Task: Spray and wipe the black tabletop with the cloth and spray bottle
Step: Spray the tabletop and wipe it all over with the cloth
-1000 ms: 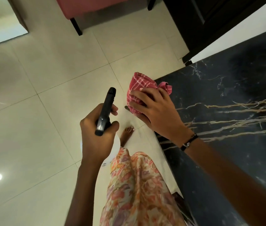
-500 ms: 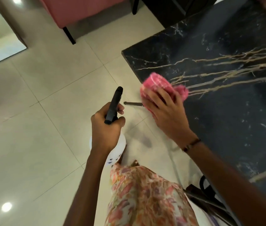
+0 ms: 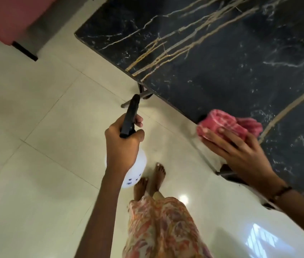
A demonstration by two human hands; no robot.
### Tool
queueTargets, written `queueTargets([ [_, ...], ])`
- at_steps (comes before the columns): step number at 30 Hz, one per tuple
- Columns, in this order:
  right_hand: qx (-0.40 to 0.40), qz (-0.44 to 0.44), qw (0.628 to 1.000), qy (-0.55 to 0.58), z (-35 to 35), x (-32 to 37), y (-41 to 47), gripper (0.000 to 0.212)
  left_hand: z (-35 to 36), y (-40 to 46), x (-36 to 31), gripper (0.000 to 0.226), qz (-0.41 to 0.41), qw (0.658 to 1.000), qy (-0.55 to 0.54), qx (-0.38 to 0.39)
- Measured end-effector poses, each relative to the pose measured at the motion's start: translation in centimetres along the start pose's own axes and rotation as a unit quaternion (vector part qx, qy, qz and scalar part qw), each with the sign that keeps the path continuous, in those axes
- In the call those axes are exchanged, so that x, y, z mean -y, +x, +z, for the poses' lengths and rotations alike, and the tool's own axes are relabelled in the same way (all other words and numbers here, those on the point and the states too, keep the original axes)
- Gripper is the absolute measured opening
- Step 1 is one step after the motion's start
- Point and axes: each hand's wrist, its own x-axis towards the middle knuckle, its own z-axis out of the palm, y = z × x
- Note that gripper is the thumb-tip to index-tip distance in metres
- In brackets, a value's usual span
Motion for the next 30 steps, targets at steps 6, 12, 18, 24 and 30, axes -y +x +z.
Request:
queueTargets([
  [6, -0.024, 0.042, 0.999, -0.01, 0.4, 1.3, -0.8, 0.094, 2.0, -2.9, 1.9, 0.03, -0.026, 0.997, 0.013, 0.069],
  [12, -0.09, 0.014, 0.995, -0.049, 0.2, 2.8, 7.1, 0.081, 4.9, -4.9, 2.1, 0.029, -0.008, 0.992, 0.058, 0.116],
  [18, -0.071, 0.022, 0.994, -0.076, 3.3, 0.3, -9.5, 0.091, 7.7, -7.6, 2.0, 0.032, 0.012, 0.987, 0.066, 0.146],
  [24, -0.014, 0.086, 0.994, -0.067, 5.7, -2.1, -26.4, 0.097, 11.5, -11.5, 3.4, 0.028, 0.009, 0.983, 0.077, 0.169],
  [30, -0.039, 0.048, 0.997, -0.054, 6.7, -0.9, -22.2, 0.084, 17.1, -16.3, 4.4, 0.031, -0.007, 0.98, 0.088, 0.177],
])
